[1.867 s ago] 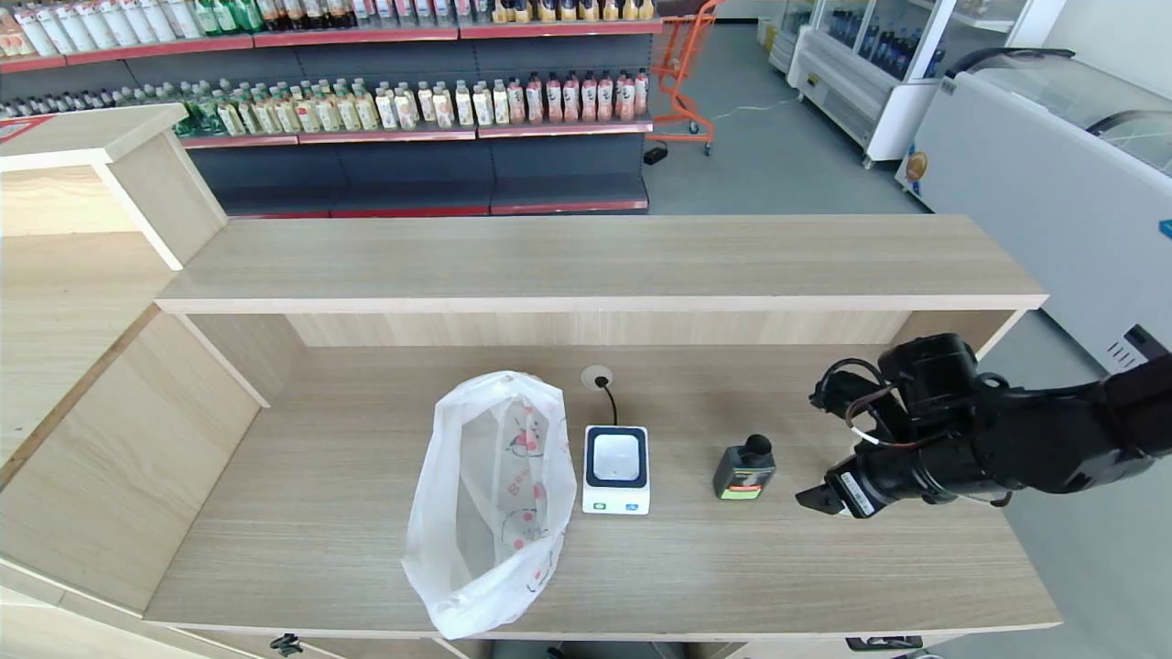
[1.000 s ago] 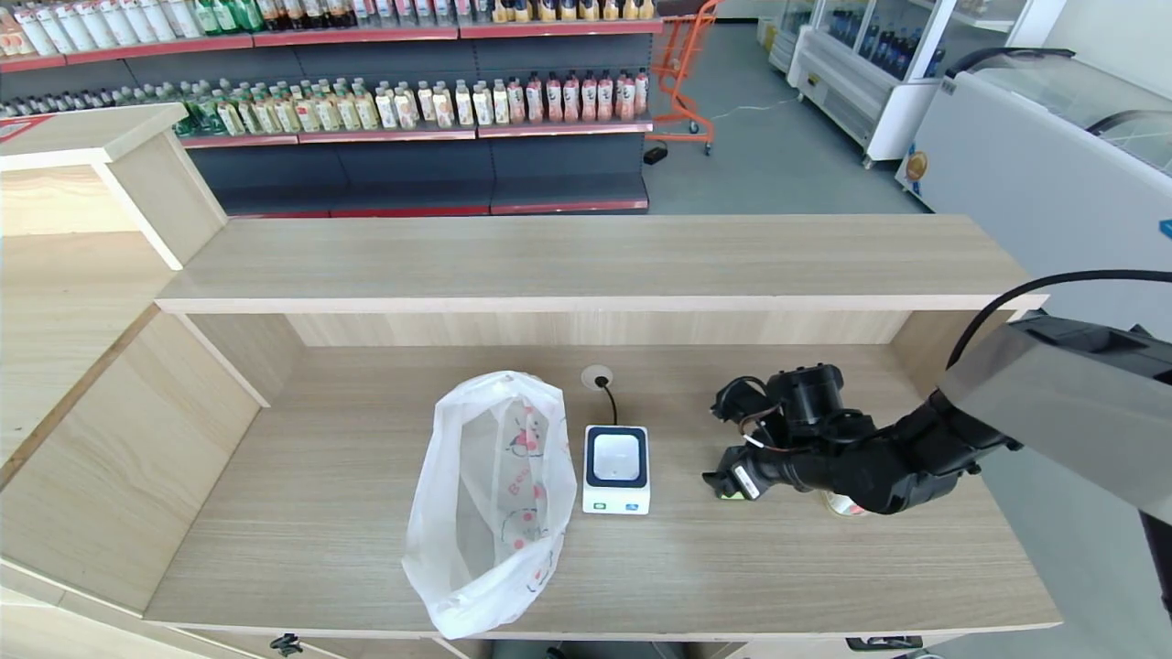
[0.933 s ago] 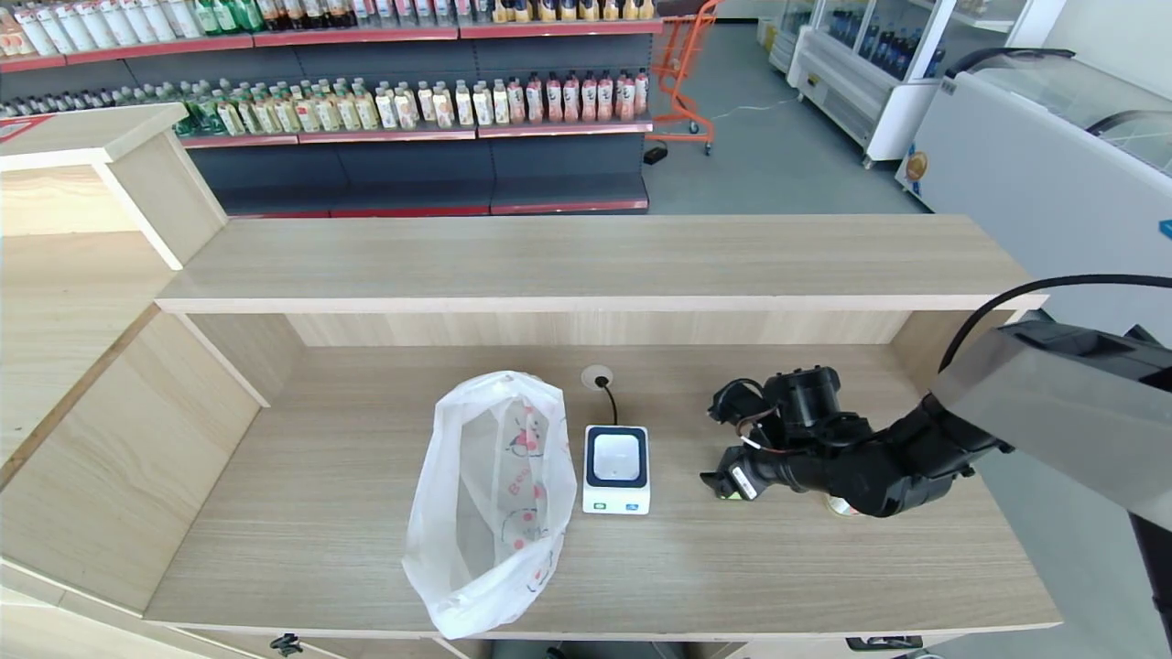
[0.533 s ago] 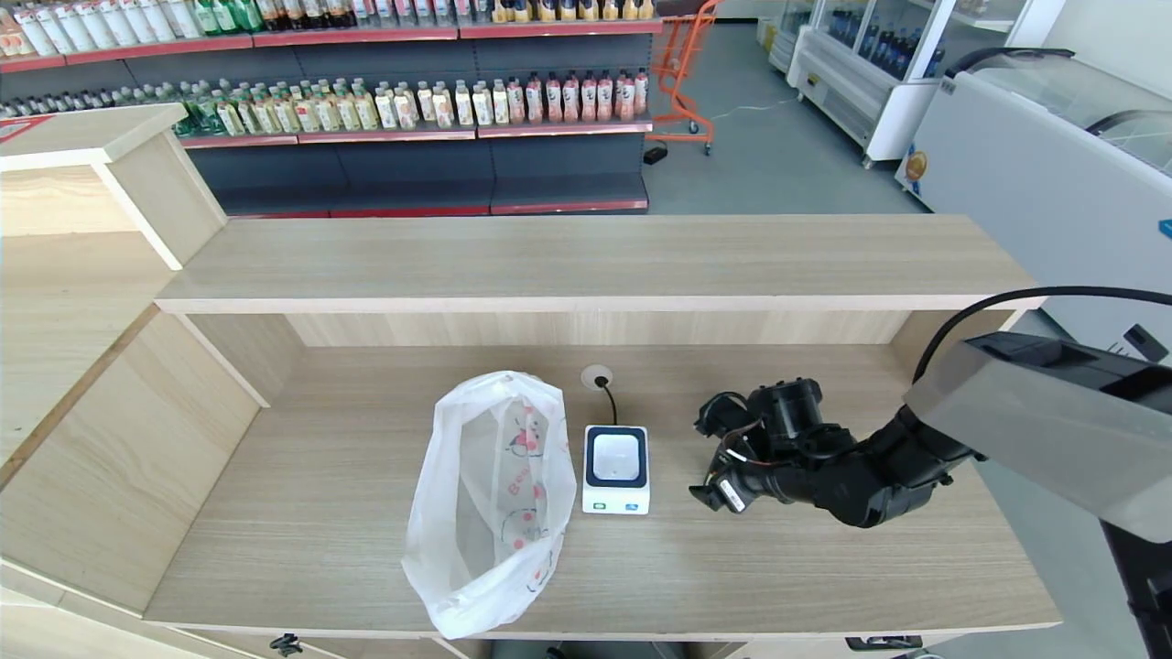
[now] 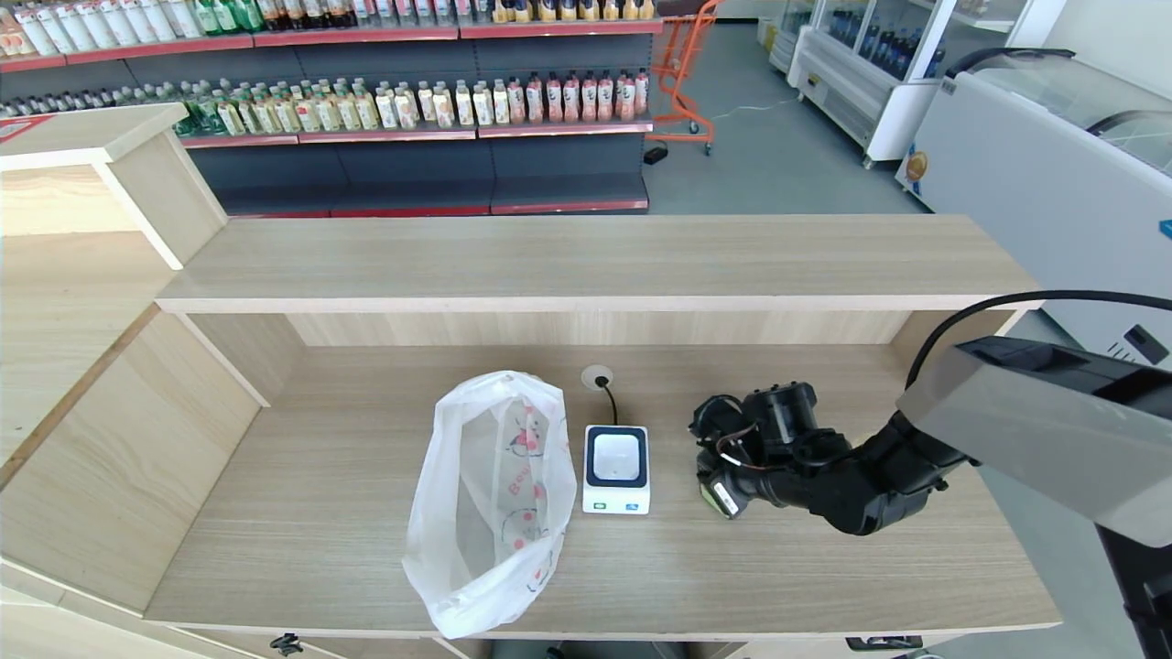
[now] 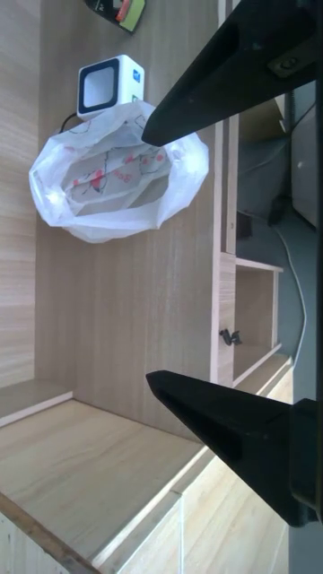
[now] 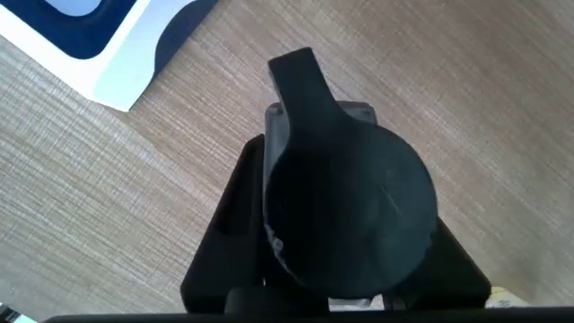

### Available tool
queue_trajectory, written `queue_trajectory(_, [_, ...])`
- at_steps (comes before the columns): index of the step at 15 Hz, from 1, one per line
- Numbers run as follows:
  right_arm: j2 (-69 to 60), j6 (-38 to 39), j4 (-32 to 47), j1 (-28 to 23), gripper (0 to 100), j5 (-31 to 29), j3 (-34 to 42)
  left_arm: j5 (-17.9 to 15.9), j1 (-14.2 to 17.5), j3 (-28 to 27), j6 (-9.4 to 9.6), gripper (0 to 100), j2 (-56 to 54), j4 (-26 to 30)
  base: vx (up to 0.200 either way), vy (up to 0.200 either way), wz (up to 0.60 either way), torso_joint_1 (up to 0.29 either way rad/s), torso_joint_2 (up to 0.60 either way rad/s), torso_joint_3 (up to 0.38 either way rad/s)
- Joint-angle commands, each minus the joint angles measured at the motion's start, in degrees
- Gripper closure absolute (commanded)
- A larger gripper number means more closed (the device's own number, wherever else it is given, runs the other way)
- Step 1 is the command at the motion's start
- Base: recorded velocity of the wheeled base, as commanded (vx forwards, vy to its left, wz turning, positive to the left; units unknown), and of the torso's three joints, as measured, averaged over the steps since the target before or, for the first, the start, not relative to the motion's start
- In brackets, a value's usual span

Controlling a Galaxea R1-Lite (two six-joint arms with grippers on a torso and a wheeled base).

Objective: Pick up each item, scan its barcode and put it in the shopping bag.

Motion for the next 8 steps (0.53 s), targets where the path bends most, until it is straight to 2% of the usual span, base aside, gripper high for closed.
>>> queue_trajectory(1, [-1.8, 0.1, -0.6, -0.2, 100, -0.1, 3.5, 0.0, 0.0, 0.0, 0.00, 0, 0.1, 0.0, 0.000, 0.000, 0.00, 0.000, 0.00, 0.000])
queue_trajectory(5, [-8.2, 0.5, -2.5, -0.2, 100, -2.7, 6.6, 0.0, 0.0, 0.0, 0.00, 0, 0.1, 0.0, 0.000, 0.000, 0.00, 0.000, 0.00, 0.000])
queue_trajectory(8, [-26.2, 6.8, -2.5, -2.7, 100, -5.4, 17.9, 0.0, 0.0, 0.0, 0.00, 0, 0.1, 0.0, 0.000, 0.000, 0.00, 0.000, 0.00, 0.000])
